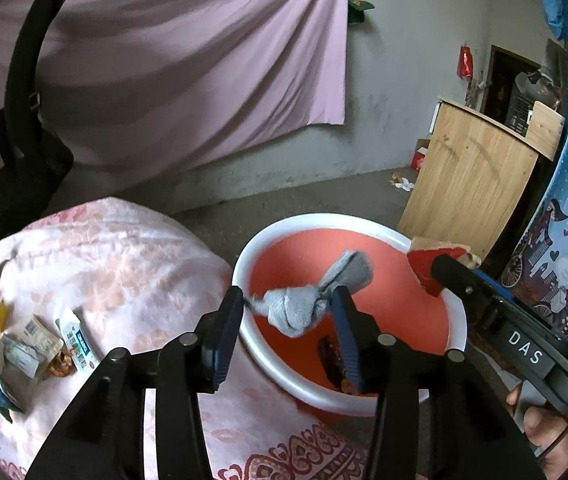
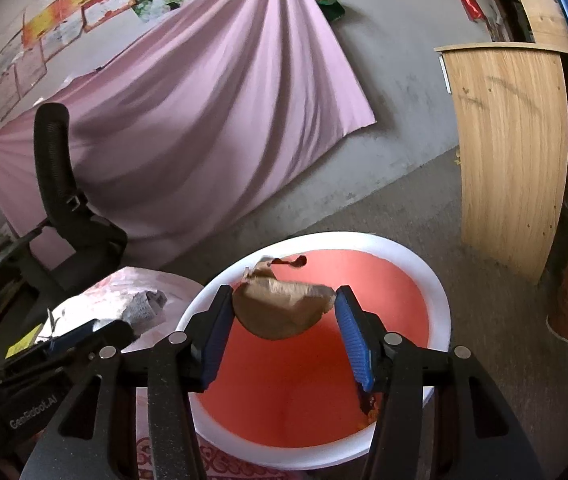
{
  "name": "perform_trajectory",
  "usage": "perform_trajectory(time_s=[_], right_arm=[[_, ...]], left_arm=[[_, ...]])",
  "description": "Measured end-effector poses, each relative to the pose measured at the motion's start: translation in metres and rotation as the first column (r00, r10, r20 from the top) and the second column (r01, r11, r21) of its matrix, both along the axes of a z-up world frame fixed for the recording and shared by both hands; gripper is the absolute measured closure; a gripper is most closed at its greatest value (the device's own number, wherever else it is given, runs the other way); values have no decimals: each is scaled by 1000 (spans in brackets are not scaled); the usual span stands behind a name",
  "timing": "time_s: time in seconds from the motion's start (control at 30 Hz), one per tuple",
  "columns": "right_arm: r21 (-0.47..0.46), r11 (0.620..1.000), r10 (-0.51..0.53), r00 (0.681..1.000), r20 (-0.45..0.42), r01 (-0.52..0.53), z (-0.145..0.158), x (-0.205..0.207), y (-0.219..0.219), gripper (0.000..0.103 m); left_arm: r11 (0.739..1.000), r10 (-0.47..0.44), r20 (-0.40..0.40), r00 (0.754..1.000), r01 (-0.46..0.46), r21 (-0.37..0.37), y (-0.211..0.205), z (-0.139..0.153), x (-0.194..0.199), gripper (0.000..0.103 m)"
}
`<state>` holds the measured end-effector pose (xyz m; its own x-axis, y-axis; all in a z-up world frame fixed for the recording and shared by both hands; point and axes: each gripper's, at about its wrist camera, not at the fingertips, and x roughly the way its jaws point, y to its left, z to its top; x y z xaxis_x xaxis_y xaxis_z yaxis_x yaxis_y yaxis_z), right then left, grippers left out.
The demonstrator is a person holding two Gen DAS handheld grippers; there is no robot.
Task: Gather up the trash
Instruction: 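Carry the grey cloth and brown paper to the basin and open both tools, then move both tools back over the table toward the remaining trash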
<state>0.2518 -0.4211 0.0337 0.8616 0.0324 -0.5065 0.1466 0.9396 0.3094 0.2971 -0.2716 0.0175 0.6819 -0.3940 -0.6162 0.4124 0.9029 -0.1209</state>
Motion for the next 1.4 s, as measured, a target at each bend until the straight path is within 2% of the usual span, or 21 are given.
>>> perform_trajectory(time_s=[0.17,0.37,0.57,0.63,0.7,0.83,0.97,1.0,1.03,1.1,1.2,1.3,1.4], right_arm=[[-1,1000,-11,1000,-14,11,-1,1,-2,48],[0,1000,-16,1000,-14,16,-1,1,-3,47],[-9,1000,-12,1000,13,12,5,-1,2,45],[-20,1000,-8,999,41,9,11,-5,5,43],[-33,999,-2,997,76,4,18,-9,11,34],[-59,998,22,989,145,-14,31,-15,29,25],[-90,995,71,978,197,-54,41,-19,54,20],[-100,993,82,974,211,-62,43,-20,61,17],[-112,991,96,969,226,-72,44,-22,70,15],[-130,987,119,960,252,-88,47,-24,84,1],[-155,981,163,939,302,-121,53,-28,107,0],[-180,971,210,914,348,-154,57,-33,131,0],[-208,961,251,886,389,-181,60,-37,152,0]], left_arm=[[1000,5,-18,1000,-6,-15,3,1,3,56],[999,28,-23,999,-28,-32,8,4,3,56],[996,74,-9,997,-74,-53,22,10,0,52],[992,105,5,994,-105,-68,32,16,-3,50],[988,136,19,991,-134,-82,43,21,-7,47],[975,201,62,978,-193,-107,72,34,-20,44],[956,276,110,955,-261,-133,111,46,-38,34],[951,294,119,948,-277,-139,122,48,-44,25],[944,316,132,940,-297,-145,131,50,-48,21],[928,358,167,919,-330,-174,151,53,-61,16],[900,423,202,884,-384,-205,179,54,-78,3],[881,463,236,854,-415,-226,204,57,-88,3],[859,508,278,815,-457,-232,228,56,-103,3]])
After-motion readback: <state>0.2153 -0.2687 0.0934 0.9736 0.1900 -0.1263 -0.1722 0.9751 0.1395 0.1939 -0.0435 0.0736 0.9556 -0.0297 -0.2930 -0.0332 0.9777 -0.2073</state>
